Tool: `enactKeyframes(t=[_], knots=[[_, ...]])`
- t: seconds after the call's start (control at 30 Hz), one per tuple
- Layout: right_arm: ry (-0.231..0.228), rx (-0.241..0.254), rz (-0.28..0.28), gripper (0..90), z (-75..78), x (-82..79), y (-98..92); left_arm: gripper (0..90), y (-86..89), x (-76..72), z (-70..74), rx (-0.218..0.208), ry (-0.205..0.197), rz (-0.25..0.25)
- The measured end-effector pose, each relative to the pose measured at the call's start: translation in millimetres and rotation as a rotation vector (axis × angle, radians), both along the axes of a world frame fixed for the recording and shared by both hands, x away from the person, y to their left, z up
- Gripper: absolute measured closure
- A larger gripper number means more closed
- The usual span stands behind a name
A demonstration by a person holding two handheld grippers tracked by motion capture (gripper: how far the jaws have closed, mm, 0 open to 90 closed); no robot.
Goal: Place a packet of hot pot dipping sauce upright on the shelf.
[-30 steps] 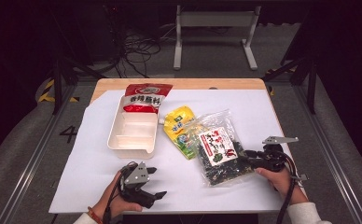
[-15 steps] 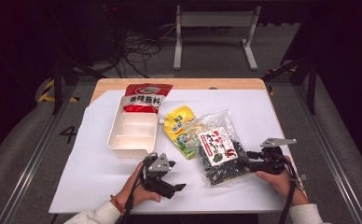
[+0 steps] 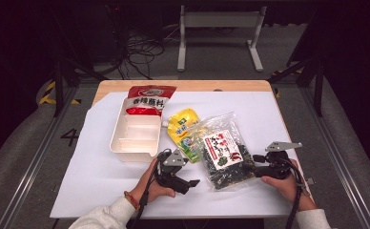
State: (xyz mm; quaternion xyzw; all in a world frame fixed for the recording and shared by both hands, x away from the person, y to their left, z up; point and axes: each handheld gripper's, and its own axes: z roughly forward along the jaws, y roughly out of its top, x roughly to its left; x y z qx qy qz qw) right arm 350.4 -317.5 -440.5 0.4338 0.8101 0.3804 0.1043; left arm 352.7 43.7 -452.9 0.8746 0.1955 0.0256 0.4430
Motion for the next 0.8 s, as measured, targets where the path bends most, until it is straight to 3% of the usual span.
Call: enactKeyframes(t=[0.2,0.33,0.43,0.67,0.8], knots=[[0.000,0.016,0.020,43.4,-1.5,-0.7,0.3,15.2,-9.2,8.9,-1.1,-0.014,0.040,-0.005],[-0.002,0.028,0.033,44.5,-3.0,-0.8,0.9,14.9,-17.0,18.2,-3.0,-0.040,0.116,0.027],[-0.001,0.040,0.036,44.6,-4.1,-0.9,1.0,17.5,-20.3,19.8,-5.0,-0.020,0.134,0.047],[-0.019,0.040,0.039,45.2,-4.8,-3.7,2.7,16.8,-26.5,20.9,-8.6,-0.056,0.173,0.027],[-0.040,0.041,0.105,44.9,-6.0,-7.8,13.5,18.9,-28.8,19.1,-7.4,-0.084,0.181,0.006]])
